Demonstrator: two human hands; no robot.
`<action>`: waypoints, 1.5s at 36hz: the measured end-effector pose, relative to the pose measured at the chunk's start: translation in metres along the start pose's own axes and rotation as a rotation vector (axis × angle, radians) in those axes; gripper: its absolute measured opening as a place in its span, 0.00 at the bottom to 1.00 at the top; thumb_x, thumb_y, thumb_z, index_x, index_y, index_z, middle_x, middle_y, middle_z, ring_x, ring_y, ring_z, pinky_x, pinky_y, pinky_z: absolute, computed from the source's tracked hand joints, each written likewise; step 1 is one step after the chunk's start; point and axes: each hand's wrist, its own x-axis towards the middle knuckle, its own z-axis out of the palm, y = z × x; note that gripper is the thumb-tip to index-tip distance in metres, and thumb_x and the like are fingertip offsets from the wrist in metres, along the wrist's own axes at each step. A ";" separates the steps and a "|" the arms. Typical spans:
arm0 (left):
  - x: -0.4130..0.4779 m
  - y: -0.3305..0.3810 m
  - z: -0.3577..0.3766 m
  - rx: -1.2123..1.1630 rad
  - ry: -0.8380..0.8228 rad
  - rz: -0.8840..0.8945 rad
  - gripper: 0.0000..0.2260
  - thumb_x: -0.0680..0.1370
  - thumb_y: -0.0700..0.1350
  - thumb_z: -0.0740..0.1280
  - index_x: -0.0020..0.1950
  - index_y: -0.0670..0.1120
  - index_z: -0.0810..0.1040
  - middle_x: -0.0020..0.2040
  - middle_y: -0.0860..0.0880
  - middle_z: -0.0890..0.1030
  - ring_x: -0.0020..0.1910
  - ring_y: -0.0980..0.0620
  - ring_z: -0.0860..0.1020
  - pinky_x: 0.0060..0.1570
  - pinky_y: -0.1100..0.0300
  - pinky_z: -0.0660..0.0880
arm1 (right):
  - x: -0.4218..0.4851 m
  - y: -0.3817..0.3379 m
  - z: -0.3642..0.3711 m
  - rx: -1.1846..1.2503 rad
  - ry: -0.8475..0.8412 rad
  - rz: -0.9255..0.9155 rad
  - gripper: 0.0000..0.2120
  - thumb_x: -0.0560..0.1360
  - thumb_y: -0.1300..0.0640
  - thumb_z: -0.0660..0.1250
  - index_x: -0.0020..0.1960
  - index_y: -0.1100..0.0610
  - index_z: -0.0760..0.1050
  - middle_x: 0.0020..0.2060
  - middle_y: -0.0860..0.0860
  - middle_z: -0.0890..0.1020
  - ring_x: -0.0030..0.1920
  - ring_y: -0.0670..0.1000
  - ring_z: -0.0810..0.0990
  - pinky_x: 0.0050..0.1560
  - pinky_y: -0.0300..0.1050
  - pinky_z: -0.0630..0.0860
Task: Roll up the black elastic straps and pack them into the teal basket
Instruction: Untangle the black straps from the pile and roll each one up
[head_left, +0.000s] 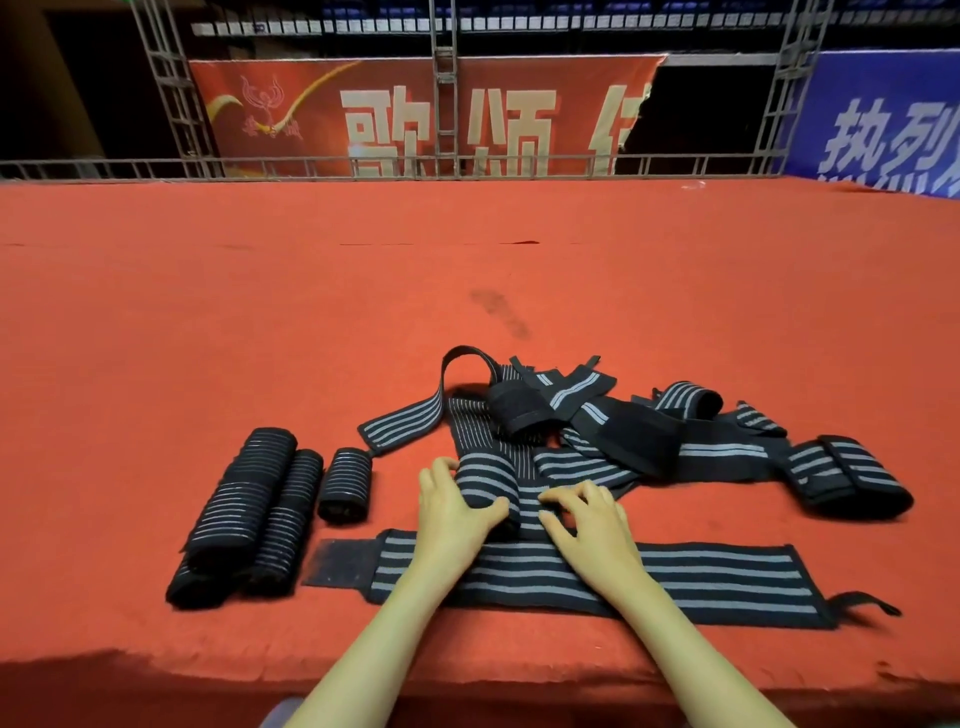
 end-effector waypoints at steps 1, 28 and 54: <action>-0.002 0.003 0.005 0.032 0.031 0.059 0.28 0.67 0.48 0.75 0.61 0.44 0.66 0.55 0.50 0.65 0.57 0.51 0.67 0.60 0.62 0.64 | 0.001 0.000 0.000 0.018 0.001 0.012 0.12 0.79 0.47 0.61 0.60 0.44 0.76 0.52 0.42 0.76 0.57 0.46 0.71 0.63 0.44 0.63; -0.008 0.029 0.031 -0.509 -0.436 -0.139 0.21 0.74 0.41 0.72 0.62 0.45 0.67 0.51 0.55 0.77 0.48 0.61 0.77 0.43 0.73 0.74 | -0.002 0.016 -0.041 0.990 -0.062 0.320 0.16 0.76 0.60 0.68 0.61 0.50 0.72 0.55 0.49 0.77 0.52 0.39 0.77 0.49 0.31 0.74; -0.011 0.014 0.031 -0.352 -0.521 0.202 0.27 0.74 0.41 0.72 0.69 0.54 0.64 0.62 0.58 0.77 0.62 0.61 0.75 0.67 0.59 0.68 | -0.024 0.025 -0.051 0.534 -0.243 -0.017 0.41 0.75 0.57 0.70 0.72 0.30 0.48 0.70 0.40 0.69 0.68 0.36 0.67 0.68 0.29 0.60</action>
